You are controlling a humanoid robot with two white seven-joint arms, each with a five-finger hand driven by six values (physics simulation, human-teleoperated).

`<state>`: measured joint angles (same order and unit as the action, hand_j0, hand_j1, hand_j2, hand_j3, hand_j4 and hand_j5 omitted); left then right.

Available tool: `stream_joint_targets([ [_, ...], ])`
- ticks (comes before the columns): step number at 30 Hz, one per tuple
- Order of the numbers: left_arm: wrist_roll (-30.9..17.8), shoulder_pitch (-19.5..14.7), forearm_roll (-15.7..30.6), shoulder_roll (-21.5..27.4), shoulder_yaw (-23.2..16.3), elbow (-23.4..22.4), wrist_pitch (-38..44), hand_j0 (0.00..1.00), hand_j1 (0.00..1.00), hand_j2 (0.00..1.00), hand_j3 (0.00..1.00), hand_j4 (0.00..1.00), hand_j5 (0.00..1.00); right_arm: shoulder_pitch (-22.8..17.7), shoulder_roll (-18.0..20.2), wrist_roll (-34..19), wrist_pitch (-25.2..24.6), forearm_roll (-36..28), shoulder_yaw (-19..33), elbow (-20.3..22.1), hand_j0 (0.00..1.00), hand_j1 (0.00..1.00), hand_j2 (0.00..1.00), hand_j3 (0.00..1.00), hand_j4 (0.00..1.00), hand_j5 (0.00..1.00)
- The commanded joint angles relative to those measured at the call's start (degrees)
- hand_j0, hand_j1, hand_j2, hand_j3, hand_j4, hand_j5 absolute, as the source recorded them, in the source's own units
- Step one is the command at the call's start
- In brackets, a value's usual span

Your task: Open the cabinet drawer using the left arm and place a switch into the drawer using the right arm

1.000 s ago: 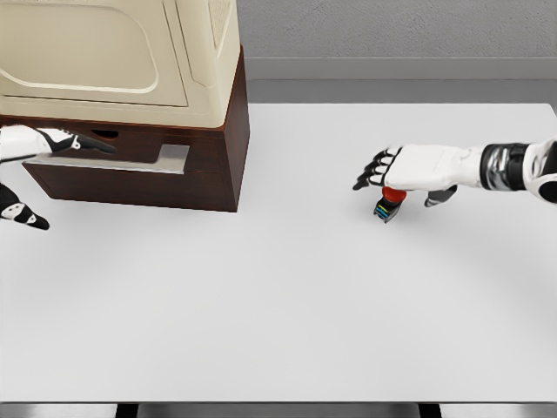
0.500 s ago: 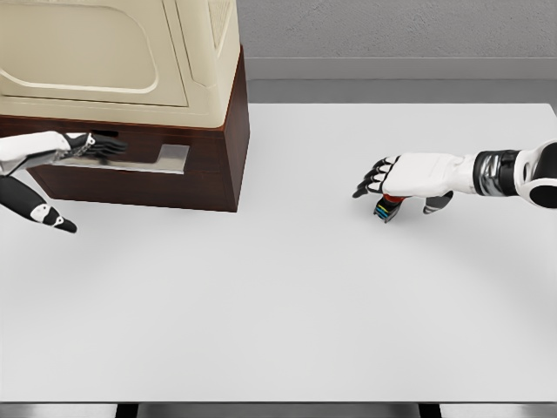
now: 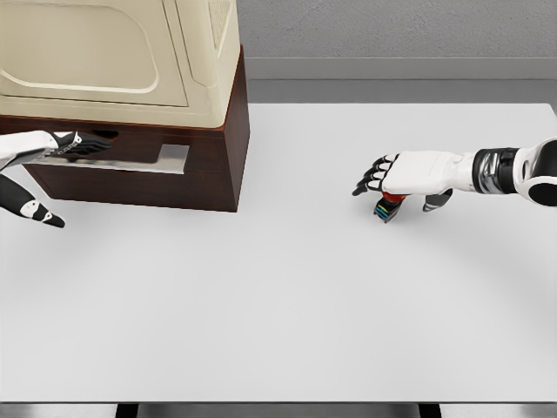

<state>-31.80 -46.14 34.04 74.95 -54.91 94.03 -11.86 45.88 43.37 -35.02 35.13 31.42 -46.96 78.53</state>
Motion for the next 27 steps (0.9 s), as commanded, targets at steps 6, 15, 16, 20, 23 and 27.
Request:
stream_joint_targets([
  [6,-0.20,0.53,-1.96,1.16,-1.33,1.06,-3.17,1.00,1.00,1.00,1.00,1.00,1.00,0.00,0.05,0.02,-0.13,-0.30,-0.24,0.13,1.00,1.00,1.00,1.00,1.00,1.00],
  [15,-0.28,0.79,-1.87,4.94,-3.44,1.15,-11.26,1.00,1.00,1.00,1.00,1.00,1.00,0.18,0.22,0.02,-0.13,-0.21,-0.24,0.22,1.00,1.00,1.00,1.00,1.00,1.00],
  [16,-0.28,0.79,-1.87,5.12,-3.53,1.24,-11.35,1.00,1.00,1.00,1.00,1.00,1.00,0.18,0.22,0.02,-0.13,-0.21,-0.24,0.22,1.00,1.00,1.00,1.00,1.00,1.00],
  [20,-0.28,1.05,-1.79,6.87,-5.11,1.86,-15.30,1.00,1.00,1.00,1.00,1.00,1.00,0.18,0.22,0.02,-0.13,-0.22,-0.24,0.22,1.00,1.00,1.00,1.00,1.00,1.00],
  [23,-0.28,1.05,-1.79,7.22,-5.73,1.94,-16.79,1.00,1.00,1.00,1.00,1.00,1.00,0.18,0.22,0.02,-0.13,-0.30,-0.24,0.22,1.00,1.00,1.00,1.00,1.00,1.00],
  [27,-0.28,1.05,-1.70,8.63,-6.61,2.65,-18.64,1.00,1.00,1.00,1.00,1.00,1.00,0.18,0.22,0.02,-0.13,-0.21,-0.24,0.22,1.00,1.00,1.00,1.00,1.00,1.00],
])
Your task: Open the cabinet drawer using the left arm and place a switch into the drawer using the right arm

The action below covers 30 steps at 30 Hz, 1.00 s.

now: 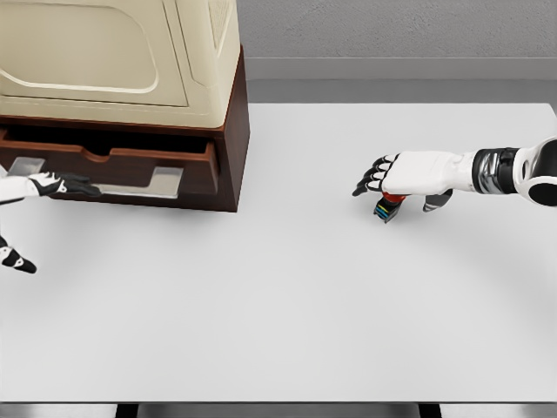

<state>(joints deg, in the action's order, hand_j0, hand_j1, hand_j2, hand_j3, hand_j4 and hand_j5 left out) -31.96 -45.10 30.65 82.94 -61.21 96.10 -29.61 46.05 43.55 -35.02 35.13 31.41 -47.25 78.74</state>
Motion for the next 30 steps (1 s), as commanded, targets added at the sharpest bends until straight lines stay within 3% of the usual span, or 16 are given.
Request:
stream_joint_targets([
  [1,-0.12,0.01,1.69,1.17,-0.31,0.93,-1.06,1.00,1.00,1.00,1.00,1.00,1.00,0.00,0.05,0.02,-0.13,-0.21,0.05,0.01,1.00,1.00,1.00,1.00,1.00,1.00],
  [8,-0.03,0.01,1.78,2.75,-1.81,1.02,-5.39,1.00,1.00,1.00,1.00,1.00,1.00,0.00,0.14,0.02,-0.13,-0.30,-0.04,0.18,0.99,0.99,0.99,0.99,0.99,0.99],
  [30,0.14,0.54,1.95,7.93,-6.55,1.02,-5.39,1.00,1.00,1.00,1.00,1.00,1.00,0.00,0.22,0.02,-0.13,-0.30,-0.13,0.44,1.00,1.00,1.00,1.00,1.00,1.00],
])
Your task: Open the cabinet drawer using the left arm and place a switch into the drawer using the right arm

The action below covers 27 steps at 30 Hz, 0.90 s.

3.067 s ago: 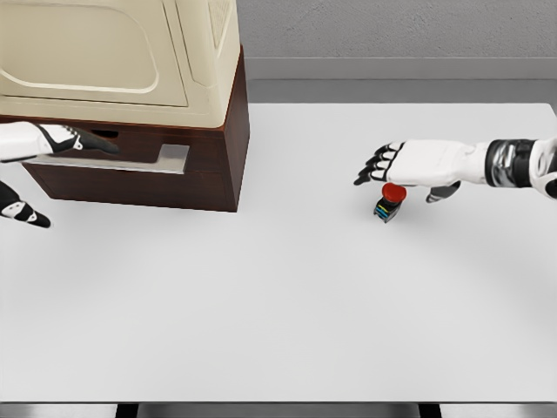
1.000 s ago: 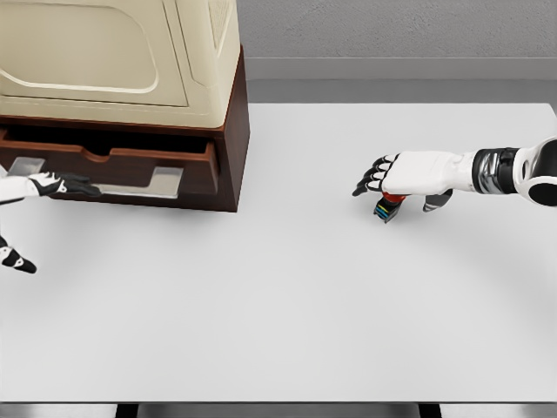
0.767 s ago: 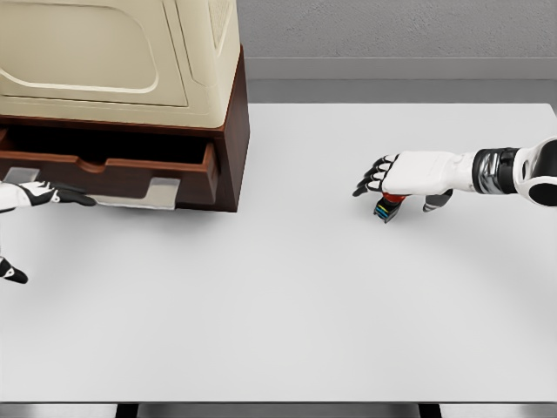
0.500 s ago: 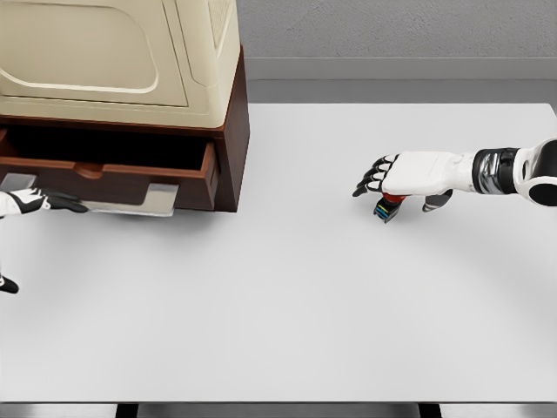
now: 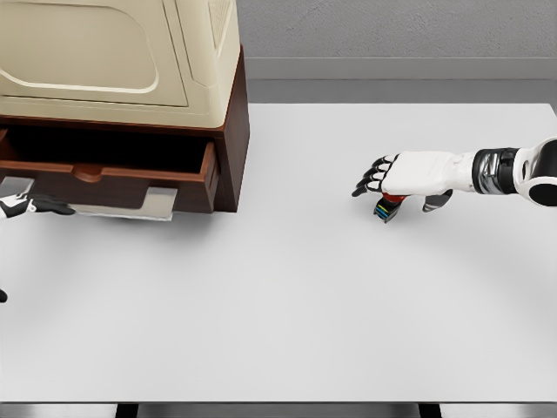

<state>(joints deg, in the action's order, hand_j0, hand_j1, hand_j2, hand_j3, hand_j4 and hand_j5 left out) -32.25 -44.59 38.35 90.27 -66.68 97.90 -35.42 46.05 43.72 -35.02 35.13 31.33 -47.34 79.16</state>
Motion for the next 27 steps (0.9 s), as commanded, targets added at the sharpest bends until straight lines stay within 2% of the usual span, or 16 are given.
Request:
stream_joint_targets([
  [1,0.43,0.03,-5.74,0.96,-1.25,-0.78,0.42,1.00,1.00,1.00,1.00,1.00,1.00,0.00,0.05,0.02,-0.13,-0.22,0.05,0.03,1.00,1.00,1.00,1.00,1.00,1.00],
  [9,0.43,-0.15,-4.95,1.75,-1.78,-1.14,0.42,1.00,1.00,1.00,1.00,1.00,1.00,0.00,0.05,0.02,-0.13,-0.13,0.05,-0.05,0.99,0.99,0.99,0.99,0.99,0.99],
  [13,0.43,-0.41,-4.95,1.75,-1.52,-0.96,0.42,1.00,1.00,1.00,1.00,1.00,1.00,0.00,0.05,0.02,-0.13,-0.22,0.05,-0.05,0.84,0.84,0.84,0.84,0.84,0.84],
  [18,0.43,-0.50,-4.51,1.75,-1.52,-0.96,0.42,1.00,1.00,1.00,1.00,1.00,1.00,0.00,0.05,0.02,-0.13,-0.22,0.05,-0.05,0.85,0.85,0.85,0.85,0.85,0.85],
  [27,-0.01,-1.29,0.06,1.49,-1.25,-1.31,0.42,1.00,1.00,1.00,1.00,1.00,1.00,0.00,0.14,0.02,-0.13,-0.22,0.05,-0.05,0.79,0.79,0.79,0.79,0.79,0.79],
])
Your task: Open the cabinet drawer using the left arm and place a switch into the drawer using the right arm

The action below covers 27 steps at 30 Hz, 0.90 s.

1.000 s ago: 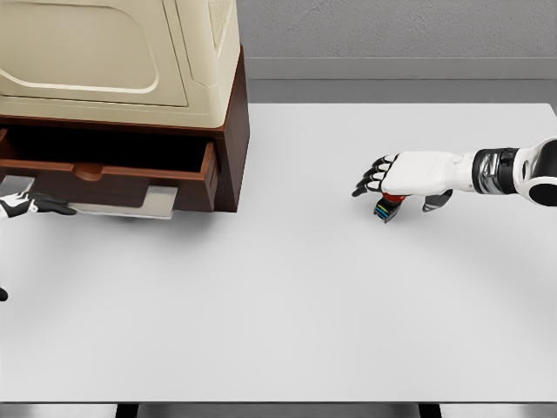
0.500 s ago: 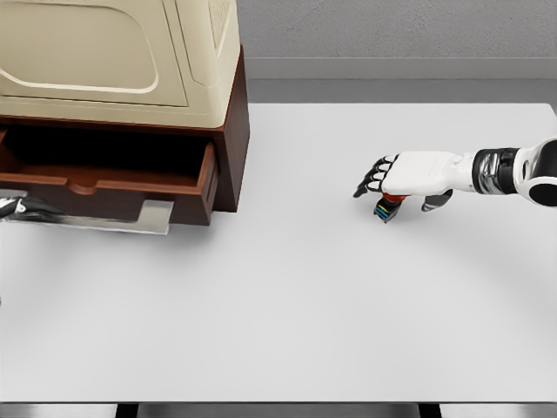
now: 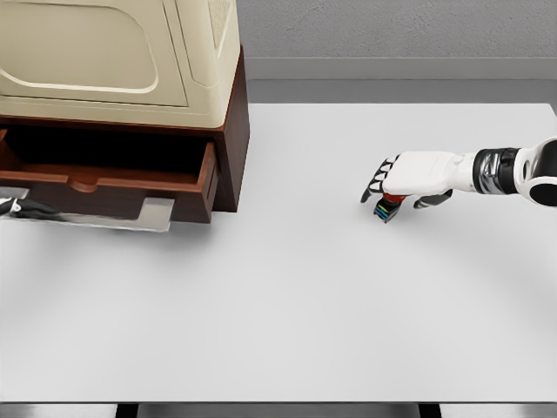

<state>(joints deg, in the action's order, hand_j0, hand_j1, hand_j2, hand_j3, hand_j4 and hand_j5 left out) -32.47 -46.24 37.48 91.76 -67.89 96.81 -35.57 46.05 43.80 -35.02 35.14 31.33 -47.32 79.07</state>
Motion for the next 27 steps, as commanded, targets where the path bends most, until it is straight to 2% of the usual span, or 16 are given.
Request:
stream_joint_targets([
  [1,0.22,-0.08,1.02,-0.18,0.04,-0.22,0.57,1.00,1.00,1.00,1.00,1.00,1.00,0.00,0.06,0.02,-0.14,-0.31,0.03,0.03,0.79,0.79,0.79,0.79,0.79,0.79],
  [11,0.04,-1.58,2.42,-0.53,0.57,0.22,0.57,1.00,1.00,1.00,1.00,1.00,1.00,0.00,0.15,0.02,-0.14,-0.31,0.03,0.03,0.69,0.69,0.69,0.69,0.69,0.69],
  [20,-2.53,-2.72,3.04,0.08,0.74,1.45,0.57,1.00,1.00,1.00,1.00,1.00,1.00,-0.09,0.15,0.02,-0.14,-0.75,0.12,0.03,0.54,0.54,0.54,0.54,0.54,0.54],
  [21,-2.53,-2.81,3.83,0.17,1.79,1.37,0.57,1.00,1.00,1.00,1.00,1.00,1.00,-0.09,0.15,0.02,-0.14,-0.84,0.12,0.03,0.51,0.51,0.51,0.51,0.51,0.51],
  [25,-2.53,-3.42,9.45,0.70,3.82,1.28,0.57,1.00,1.00,1.00,1.00,1.00,1.00,-0.09,0.15,0.02,-0.14,-0.92,0.21,0.03,0.49,0.49,0.49,0.49,0.49,0.49],
  [27,-2.53,-3.51,15.25,1.40,8.12,0.75,0.57,1.00,1.00,1.00,1.00,1.00,1.00,-0.09,0.15,0.02,-0.14,-0.92,0.21,0.03,0.47,0.47,0.47,0.47,0.47,0.47],
])
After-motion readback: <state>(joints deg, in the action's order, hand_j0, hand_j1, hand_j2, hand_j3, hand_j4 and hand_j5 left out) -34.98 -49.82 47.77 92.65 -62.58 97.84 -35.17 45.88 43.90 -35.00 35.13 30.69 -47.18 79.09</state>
